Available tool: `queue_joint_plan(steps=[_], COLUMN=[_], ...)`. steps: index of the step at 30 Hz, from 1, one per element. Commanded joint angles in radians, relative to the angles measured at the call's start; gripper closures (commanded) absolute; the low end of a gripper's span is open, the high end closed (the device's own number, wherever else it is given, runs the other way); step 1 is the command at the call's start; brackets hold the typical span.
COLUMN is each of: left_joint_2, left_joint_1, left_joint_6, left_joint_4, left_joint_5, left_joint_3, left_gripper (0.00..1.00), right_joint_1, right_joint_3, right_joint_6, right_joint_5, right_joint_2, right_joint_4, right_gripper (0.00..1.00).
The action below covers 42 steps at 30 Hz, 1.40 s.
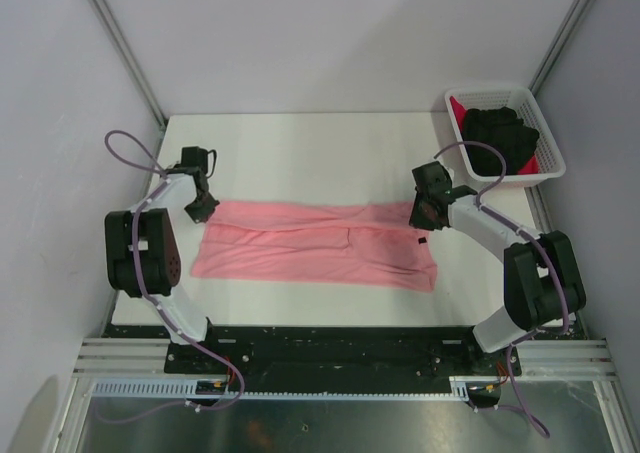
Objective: Fold and stack the t-shirts
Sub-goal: Fold the other side of the tshirt into a rectangle
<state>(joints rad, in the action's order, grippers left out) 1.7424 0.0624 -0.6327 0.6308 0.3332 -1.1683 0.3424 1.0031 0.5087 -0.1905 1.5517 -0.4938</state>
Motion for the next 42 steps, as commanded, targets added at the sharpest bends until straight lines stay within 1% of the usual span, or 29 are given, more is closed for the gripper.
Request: queue_joint_plan(steps=[1, 8, 14, 21, 23, 24, 25, 28, 30, 31, 33, 36, 38, 42], left_joint_2=[-0.075, -0.1, -0.088, -0.06, -0.065, -0.068, -0.071, -0.089, -0.107, -0.118, -0.139, -0.156, -0.157, -0.13], left_joint_1=[0.012, 0.028, 0.037, 0.038, 0.04, 0.042, 0.046, 0.055, 0.057, 0.057, 0.048, 0.004, -0.035, -0.169], left_joint_6=[-0.029, -0.025, -0.029, -0.042, -0.048, -0.051, -0.055, -0.06, -0.059, -0.057, -0.047, -0.012, 0.011, 0.074], left_joint_4=[-0.03, -0.031, -0.039, -0.049, -0.047, -0.047, -0.047, -0.048, -0.048, -0.048, -0.051, -0.06, -0.074, -0.121], left_joint_5=[0.0, -0.008, -0.021, -0.044, -0.052, -0.057, -0.062, -0.07, -0.075, -0.079, -0.091, -0.121, -0.156, -0.289], left_joint_3=[0.002, 0.021, 0.037, 0.061, 0.068, 0.072, 0.075, 0.084, 0.082, 0.079, 0.069, 0.046, 0.031, 0.0], left_gripper=[1.0, 1.0, 1.0, 1.0, 0.99, 0.96, 0.88, 0.65, 0.51, 0.46, 0.41, 0.4, 0.4, 0.43], right_joint_1=[0.006, 0.022, 0.053, 0.06, 0.061, 0.06, 0.06, 0.062, 0.062, 0.063, 0.063, 0.063, 0.063, 0.059], right_joint_3=[0.002, -0.014, -0.063, -0.106, -0.115, -0.116, -0.117, -0.117, -0.115, -0.111, -0.097, -0.062, -0.021, 0.068], right_joint_6=[0.018, 0.032, 0.055, 0.057, 0.054, 0.052, 0.048, 0.039, 0.031, 0.027, 0.02, 0.007, -0.001, -0.004], right_joint_5=[-0.015, -0.015, -0.01, -0.015, -0.021, -0.019, -0.01, 0.024, 0.033, 0.034, 0.028, 0.028, 0.04, 0.008], right_joint_2=[-0.073, -0.091, -0.085, -0.071, -0.066, -0.065, -0.064, -0.083, -0.116, -0.134, -0.16, -0.142, -0.087, 0.037], right_joint_4=[0.022, 0.011, 0.034, 0.05, 0.048, 0.045, 0.043, 0.035, 0.029, 0.027, 0.028, 0.057, 0.081, 0.074], right_gripper=[1.0, 1.0, 1.0, 1.0, 0.98, 0.96, 0.91, 0.72, 0.62, 0.59, 0.55, 0.52, 0.52, 0.53])
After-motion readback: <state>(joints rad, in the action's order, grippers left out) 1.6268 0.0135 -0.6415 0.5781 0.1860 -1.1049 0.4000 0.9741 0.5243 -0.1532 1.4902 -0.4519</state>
